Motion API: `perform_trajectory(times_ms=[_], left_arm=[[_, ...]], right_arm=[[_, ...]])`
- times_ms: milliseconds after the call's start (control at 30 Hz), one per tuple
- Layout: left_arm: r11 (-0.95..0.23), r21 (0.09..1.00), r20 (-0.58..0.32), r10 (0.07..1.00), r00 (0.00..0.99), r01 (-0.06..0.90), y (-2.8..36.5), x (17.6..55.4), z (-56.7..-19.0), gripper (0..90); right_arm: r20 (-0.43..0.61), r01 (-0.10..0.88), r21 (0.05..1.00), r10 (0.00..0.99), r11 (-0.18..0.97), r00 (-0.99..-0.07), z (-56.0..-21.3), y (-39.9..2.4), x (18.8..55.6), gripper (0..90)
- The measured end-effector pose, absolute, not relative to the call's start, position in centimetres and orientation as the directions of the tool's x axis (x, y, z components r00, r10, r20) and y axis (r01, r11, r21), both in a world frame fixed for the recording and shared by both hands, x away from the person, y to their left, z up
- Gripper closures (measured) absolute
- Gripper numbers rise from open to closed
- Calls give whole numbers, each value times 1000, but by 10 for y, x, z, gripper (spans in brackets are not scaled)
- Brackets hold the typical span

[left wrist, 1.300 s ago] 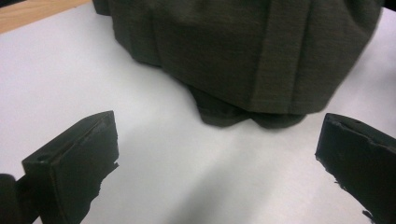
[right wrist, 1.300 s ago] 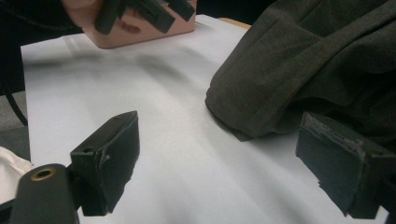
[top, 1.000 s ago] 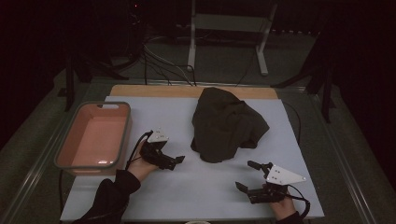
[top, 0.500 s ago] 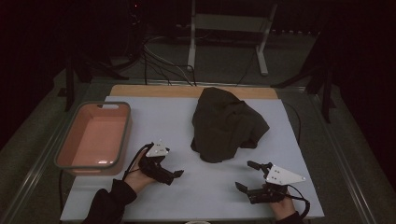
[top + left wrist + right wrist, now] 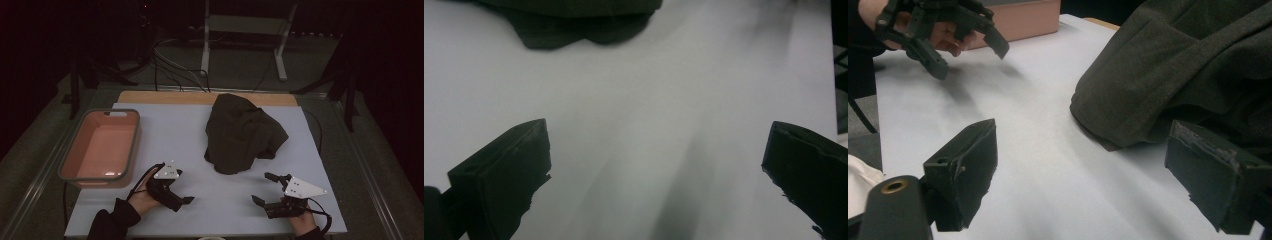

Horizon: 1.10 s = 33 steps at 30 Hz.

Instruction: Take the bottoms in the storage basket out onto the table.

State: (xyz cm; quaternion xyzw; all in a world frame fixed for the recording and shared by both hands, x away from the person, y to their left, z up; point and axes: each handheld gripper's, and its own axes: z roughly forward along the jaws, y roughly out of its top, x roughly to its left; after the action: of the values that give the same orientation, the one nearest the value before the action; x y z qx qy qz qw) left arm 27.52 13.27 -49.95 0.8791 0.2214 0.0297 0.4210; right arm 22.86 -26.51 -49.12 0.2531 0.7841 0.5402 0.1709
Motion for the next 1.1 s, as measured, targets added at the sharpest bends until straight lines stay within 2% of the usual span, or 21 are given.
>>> perform_trajectory(times_ms=[567,1100], left_arm=[[-571,735,-163,374,913,365,145,263,-503,3],[-556,726,-189,406,894,406,179,251,-507,3]], right_arm=[[4,212,933,581,290,-814,-491,-264,228,138],[4,213,933,582,291,-813,-491,-264,229,138]])
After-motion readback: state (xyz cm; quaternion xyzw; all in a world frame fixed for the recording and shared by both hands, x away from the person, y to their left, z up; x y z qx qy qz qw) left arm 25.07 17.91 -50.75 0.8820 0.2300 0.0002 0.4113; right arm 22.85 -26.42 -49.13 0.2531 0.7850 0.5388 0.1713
